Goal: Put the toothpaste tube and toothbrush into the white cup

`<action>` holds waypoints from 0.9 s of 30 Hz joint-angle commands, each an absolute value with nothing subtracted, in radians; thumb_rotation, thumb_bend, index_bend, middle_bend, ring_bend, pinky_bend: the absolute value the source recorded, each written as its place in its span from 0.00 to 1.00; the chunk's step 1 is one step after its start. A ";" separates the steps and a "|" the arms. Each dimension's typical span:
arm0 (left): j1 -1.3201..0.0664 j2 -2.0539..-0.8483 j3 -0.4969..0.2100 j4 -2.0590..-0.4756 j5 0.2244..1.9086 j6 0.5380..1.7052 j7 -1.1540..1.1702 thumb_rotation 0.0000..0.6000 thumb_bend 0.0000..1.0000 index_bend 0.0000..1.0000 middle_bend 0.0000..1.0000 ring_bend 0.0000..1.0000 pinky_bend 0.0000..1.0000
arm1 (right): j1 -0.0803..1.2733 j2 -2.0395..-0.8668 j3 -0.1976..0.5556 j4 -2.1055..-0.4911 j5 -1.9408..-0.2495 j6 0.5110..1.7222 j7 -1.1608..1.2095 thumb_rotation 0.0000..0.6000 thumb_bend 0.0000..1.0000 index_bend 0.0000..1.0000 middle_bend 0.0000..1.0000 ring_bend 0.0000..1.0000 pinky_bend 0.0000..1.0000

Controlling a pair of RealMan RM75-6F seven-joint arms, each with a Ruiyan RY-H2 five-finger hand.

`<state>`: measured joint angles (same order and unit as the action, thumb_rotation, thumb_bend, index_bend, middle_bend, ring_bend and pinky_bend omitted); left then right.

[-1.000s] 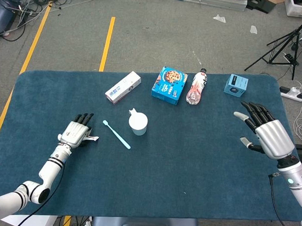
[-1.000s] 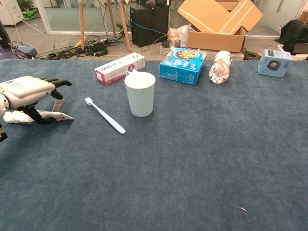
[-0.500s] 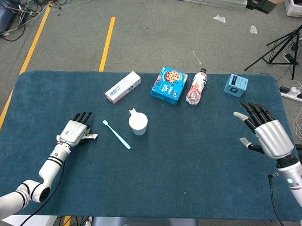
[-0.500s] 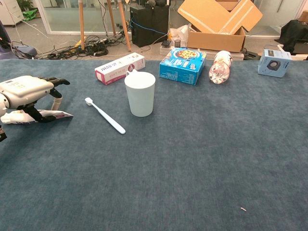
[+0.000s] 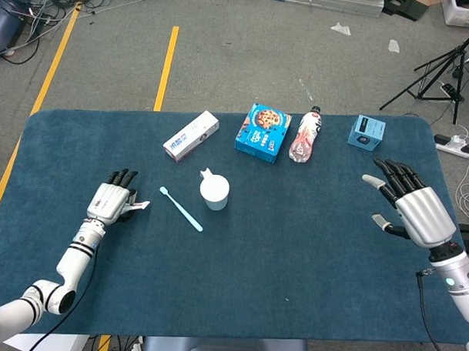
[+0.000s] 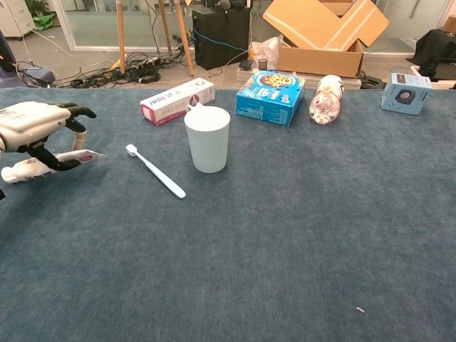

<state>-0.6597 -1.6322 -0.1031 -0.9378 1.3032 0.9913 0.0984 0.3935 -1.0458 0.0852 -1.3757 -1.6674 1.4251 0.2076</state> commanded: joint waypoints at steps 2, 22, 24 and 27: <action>-0.645 -1.608 -0.114 -0.961 1.318 1.025 0.069 1.00 0.62 0.83 0.13 0.08 0.17 | 0.395 -1.047 0.085 -1.378 -1.668 1.422 0.204 1.00 0.20 0.22 0.00 0.00 0.13; -0.567 -1.443 -0.203 -1.170 1.259 1.125 -0.019 1.00 0.64 0.89 0.17 0.09 0.19 | 0.410 -1.056 0.086 -1.399 -1.675 1.407 0.179 1.00 0.20 0.22 0.00 0.00 0.13; -0.563 -1.424 -0.217 -1.201 1.248 1.131 -0.025 1.00 0.65 0.89 0.17 0.09 0.19 | 0.410 -1.056 0.086 -1.401 -1.675 1.409 0.179 1.00 0.20 0.22 0.00 0.00 0.13; -0.560 -1.398 -0.240 -1.242 1.233 1.140 -0.027 1.00 0.66 0.89 0.17 0.09 0.19 | 0.408 -1.057 0.085 -1.402 -1.674 1.410 0.180 1.00 0.20 0.22 0.00 0.00 0.13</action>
